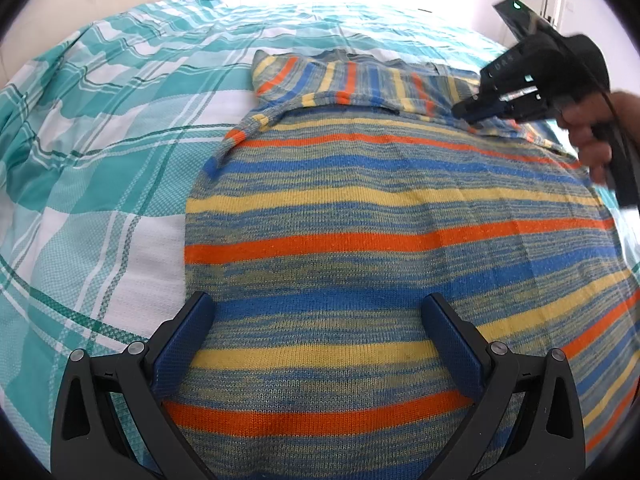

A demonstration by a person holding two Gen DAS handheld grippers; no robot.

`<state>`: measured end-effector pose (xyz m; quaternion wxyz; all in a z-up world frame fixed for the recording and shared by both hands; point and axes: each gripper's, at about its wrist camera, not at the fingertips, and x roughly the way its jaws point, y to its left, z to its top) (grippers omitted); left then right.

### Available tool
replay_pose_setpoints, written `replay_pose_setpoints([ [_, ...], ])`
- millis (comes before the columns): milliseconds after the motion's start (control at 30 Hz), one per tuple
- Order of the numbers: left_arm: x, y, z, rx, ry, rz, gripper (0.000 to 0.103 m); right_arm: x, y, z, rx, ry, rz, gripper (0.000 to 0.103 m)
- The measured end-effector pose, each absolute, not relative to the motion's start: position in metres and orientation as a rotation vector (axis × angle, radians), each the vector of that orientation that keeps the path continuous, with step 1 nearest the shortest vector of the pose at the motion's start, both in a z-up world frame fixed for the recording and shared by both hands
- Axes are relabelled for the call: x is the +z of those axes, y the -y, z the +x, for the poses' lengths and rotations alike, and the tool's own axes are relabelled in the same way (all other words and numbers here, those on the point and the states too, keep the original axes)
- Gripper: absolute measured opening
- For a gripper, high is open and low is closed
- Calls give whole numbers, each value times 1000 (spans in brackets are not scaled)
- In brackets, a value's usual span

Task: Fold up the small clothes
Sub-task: 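Release the sleeve edge and withdraw the right gripper above the sweater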

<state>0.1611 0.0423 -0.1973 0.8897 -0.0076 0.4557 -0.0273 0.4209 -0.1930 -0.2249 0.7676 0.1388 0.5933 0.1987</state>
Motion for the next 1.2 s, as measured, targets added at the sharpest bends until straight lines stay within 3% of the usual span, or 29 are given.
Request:
replay_pose_setpoints([
  [200,-197,-44,161,-56,-939,-15,102,-193,200,397,432,-1166,250,13],
  [333,-197,-45,162,-57,-943,-17,102,-223,187,391,427,-1323,197,19],
  [533,-195,-44,156,-43,-954,-3,102,-168,196,338,453,-1176,134,20],
  [633,-195,-42,152,-31,-945,8,102,-154,202,278,473,-1150,41,32],
  [933,-197,-41,148,-27,-928,13,102,-190,242,131,399,-1225,2,33],
  [1200,-197,-41,140,-34,-937,19,102,-201,247,124,390,-1194,19,35],
])
